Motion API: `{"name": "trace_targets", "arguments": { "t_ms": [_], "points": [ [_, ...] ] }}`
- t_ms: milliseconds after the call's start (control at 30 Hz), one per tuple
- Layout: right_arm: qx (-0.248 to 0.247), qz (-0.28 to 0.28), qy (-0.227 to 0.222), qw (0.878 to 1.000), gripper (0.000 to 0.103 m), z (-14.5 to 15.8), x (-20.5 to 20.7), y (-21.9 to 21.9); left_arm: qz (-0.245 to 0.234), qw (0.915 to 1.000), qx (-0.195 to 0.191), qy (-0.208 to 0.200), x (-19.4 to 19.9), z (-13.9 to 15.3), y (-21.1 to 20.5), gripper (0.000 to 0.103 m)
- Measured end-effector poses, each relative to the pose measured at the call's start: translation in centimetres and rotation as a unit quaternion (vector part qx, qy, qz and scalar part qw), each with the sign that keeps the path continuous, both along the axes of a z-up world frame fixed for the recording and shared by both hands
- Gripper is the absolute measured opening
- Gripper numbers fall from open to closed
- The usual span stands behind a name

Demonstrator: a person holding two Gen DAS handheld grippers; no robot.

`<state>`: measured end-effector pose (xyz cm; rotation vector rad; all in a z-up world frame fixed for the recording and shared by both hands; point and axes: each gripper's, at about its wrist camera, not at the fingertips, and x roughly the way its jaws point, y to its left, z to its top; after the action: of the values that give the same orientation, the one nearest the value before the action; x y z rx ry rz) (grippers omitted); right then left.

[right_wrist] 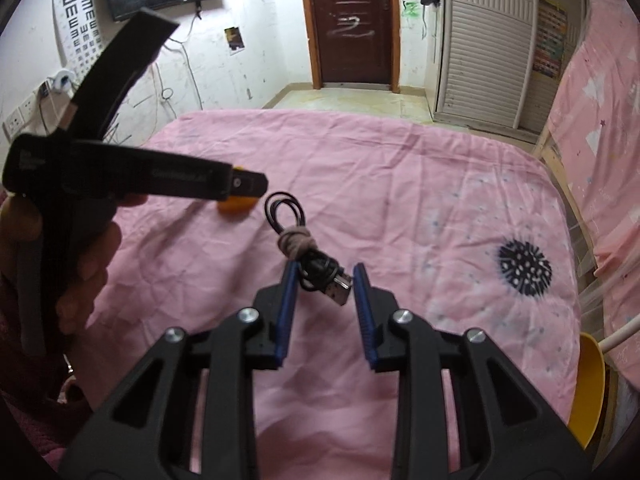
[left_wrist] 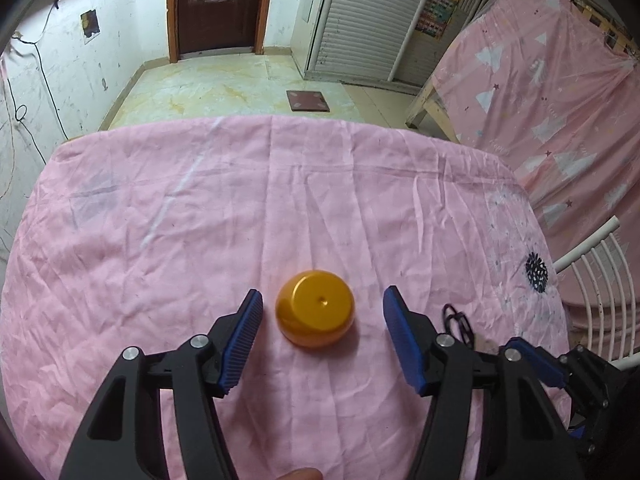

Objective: Collect trash
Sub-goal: 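Grasp the yellow cap with the left tool while the right tool grasps the black cable, then carry the yellow cap and black cable over the yellow bin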

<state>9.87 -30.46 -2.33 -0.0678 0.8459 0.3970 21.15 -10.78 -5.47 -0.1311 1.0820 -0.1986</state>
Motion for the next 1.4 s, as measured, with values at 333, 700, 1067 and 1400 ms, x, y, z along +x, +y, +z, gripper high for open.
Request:
{"name": "trace_targets", "arguments": {
  "t_ms": [333, 700, 1067, 1400],
  "points": [
    [0.024, -0.016, -0.008, 1.000, 0.027, 0.3, 0.3, -2.6, 0.010, 0.9993, 0.034, -0.008, -0.3, 0.1, -1.7, 0.034],
    [0.050, -0.032, -0.028, 0.998, 0.026, 1.3, 0.2, -5.7, -0.008, 0.9985, 0.039, -0.039, -1.5, 3.1, -5.3, 0.034],
    [0.085, -0.069, -0.055, 0.992, 0.026, 3.0, -0.5, -10.5, -0.035, 0.9966, 0.047, -0.058, -2.3, 5.0, -9.3, 0.034],
    [0.114, -0.136, -0.087, 0.980, 0.026, 4.2, -2.0, -17.2, -0.069, 0.9936, 0.054, -0.071, -3.3, 6.3, -13.8, 0.034]
  ]
}}
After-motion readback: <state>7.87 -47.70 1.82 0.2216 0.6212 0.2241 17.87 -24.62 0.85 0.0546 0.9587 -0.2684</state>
